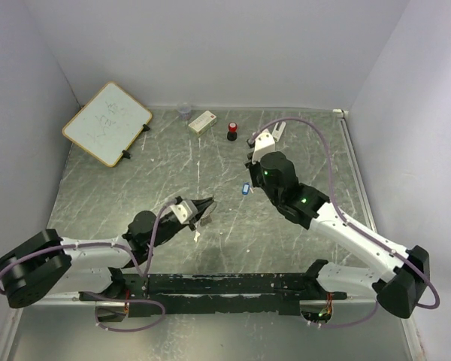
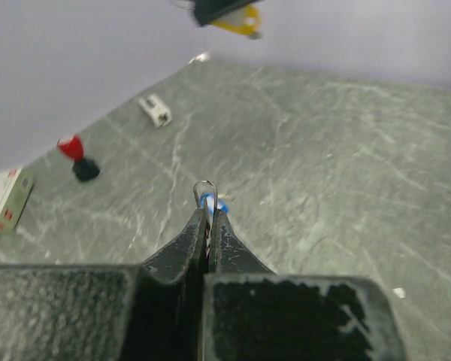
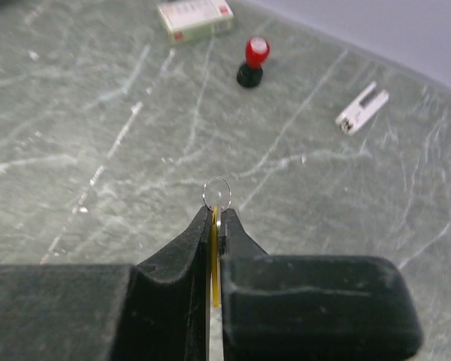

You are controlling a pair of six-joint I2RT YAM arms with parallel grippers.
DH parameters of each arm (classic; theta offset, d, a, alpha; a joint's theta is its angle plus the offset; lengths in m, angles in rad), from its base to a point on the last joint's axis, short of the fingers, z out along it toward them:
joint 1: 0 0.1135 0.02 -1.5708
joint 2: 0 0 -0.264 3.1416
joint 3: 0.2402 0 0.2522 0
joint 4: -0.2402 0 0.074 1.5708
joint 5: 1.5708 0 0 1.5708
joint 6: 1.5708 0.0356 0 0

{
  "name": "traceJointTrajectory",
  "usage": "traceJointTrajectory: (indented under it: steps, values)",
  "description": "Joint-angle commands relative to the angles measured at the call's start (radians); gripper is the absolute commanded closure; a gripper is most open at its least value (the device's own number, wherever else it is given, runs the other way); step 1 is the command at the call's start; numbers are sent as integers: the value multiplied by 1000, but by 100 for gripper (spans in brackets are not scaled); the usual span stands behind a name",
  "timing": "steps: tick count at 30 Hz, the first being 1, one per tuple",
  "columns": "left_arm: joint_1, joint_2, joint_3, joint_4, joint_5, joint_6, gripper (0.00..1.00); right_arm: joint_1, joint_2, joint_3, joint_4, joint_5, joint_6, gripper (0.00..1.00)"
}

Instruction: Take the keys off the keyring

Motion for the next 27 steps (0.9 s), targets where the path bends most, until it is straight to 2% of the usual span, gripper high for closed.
traceJointTrajectory:
  steps: [1, 11, 23, 27]
  values:
    - [89, 65, 27, 34, -35, -154, 93, -73, 20, -77, 93, -100, 62, 100]
    - [277, 269, -8, 261, 82, -323, 93, -118, 217, -130, 290, -272, 98, 100]
    - [466, 695, -8, 679, 208, -508, 93, -130, 453, -73, 462, -361, 102, 100]
    - [492, 754, 9, 685, 211, -552, 93, -130, 511, -54, 487, -372, 101, 100]
